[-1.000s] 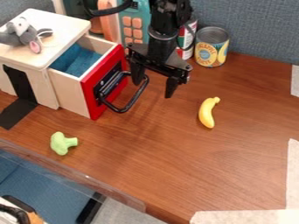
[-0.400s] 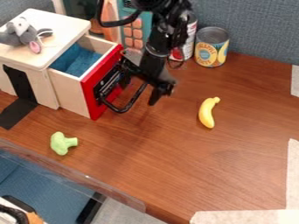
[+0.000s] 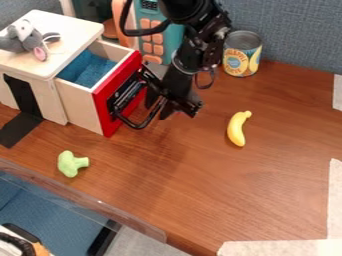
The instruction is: Close the drawer
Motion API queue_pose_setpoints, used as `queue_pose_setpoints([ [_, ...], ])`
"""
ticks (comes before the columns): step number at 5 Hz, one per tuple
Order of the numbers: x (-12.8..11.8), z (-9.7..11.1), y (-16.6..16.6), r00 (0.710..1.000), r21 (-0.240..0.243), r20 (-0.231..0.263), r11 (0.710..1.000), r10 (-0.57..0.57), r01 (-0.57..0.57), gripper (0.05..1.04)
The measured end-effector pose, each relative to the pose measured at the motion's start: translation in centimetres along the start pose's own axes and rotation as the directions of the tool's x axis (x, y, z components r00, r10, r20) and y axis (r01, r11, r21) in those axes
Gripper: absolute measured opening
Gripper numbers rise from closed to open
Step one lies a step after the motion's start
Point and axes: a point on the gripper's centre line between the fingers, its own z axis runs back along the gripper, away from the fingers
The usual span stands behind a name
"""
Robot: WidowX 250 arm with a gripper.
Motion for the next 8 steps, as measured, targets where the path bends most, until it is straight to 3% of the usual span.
queue_pose_setpoints([
  [1, -0.3, -0.1, 0.3, 1.000, 0.012, -0.017, 1.000, 0.006, -0.006, 0.150],
  [2, -0.4, -0.1, 0.5, 1.000, 0.019, -0.026, 1.000, 0.019, -0.018, 0.095],
  [3, -0.5, 0.0, 1.3, 0.998, 0.037, -0.047, 0.999, 0.034, -0.032, 0.095],
  [5, -0.5, -1.5, 6.9, 0.979, 0.099, -0.114, 0.982, 0.170, -0.159, 0.090],
  [6, -0.4, -2.0, 7.7, 0.968, 0.102, -0.147, 0.977, 0.202, -0.188, 0.120],
  [7, -0.9, -2.1, 8.1, 0.959, 0.088, -0.182, 0.975, 0.216, -0.202, 0.306],
  [8, -1.1, -1.8, 6.4, 0.967, -0.047, -0.212, 0.987, 0.141, -0.155, 0.601],
])
